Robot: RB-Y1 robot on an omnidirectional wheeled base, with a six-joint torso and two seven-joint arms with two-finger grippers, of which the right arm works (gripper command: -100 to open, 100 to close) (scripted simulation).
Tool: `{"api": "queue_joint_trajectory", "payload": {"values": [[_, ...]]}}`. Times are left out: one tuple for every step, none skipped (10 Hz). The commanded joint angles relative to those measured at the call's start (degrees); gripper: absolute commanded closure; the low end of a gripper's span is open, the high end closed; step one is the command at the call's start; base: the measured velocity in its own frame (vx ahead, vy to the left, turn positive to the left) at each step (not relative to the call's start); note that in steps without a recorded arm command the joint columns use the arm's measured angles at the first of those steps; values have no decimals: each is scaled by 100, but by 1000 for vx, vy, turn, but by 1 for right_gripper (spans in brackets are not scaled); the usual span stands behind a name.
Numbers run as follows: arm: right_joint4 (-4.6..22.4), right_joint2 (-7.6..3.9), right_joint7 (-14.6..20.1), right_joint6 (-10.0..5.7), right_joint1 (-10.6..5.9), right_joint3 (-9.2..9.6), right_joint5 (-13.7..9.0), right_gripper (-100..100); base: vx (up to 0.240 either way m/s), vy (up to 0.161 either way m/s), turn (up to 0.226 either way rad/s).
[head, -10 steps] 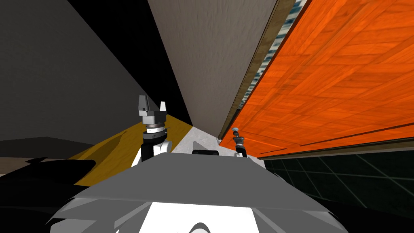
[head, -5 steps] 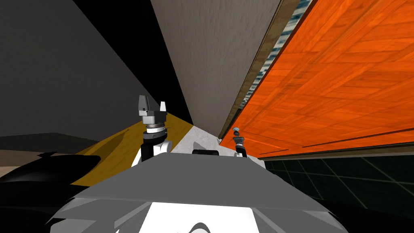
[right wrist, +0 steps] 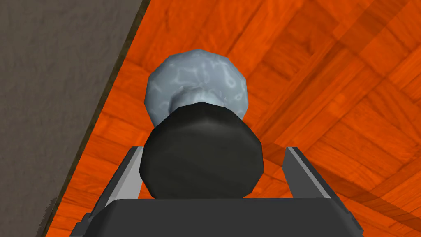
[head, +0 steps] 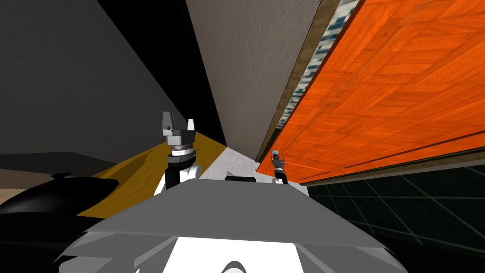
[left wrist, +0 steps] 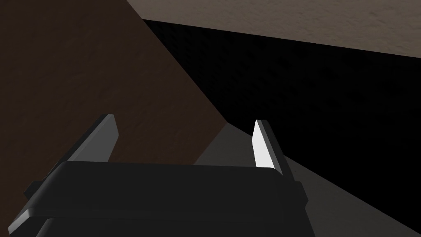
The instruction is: Pull the door open
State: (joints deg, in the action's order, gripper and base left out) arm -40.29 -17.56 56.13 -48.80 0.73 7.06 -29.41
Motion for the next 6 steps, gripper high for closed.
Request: {"api": "queue_joint_trajectory", "payload": {"values": [[258, 22, 208, -113, -198, 78, -7, -100, -55, 33, 40], [258, 22, 208, -113, -198, 78, -7, -100, -15, 32, -12], [207, 52, 345, -90, -197, 101, -73, -100, -27, 14, -2], [154, 83, 486, -68, -197, 126, -140, -100, -63, 0, 11], [100, 115, 631, -44, -196, 151, -209, -100, -79, -13, 12], [46, 146, 776, -20, -195, 176, -278, -100, -90, -16, 12]]}}
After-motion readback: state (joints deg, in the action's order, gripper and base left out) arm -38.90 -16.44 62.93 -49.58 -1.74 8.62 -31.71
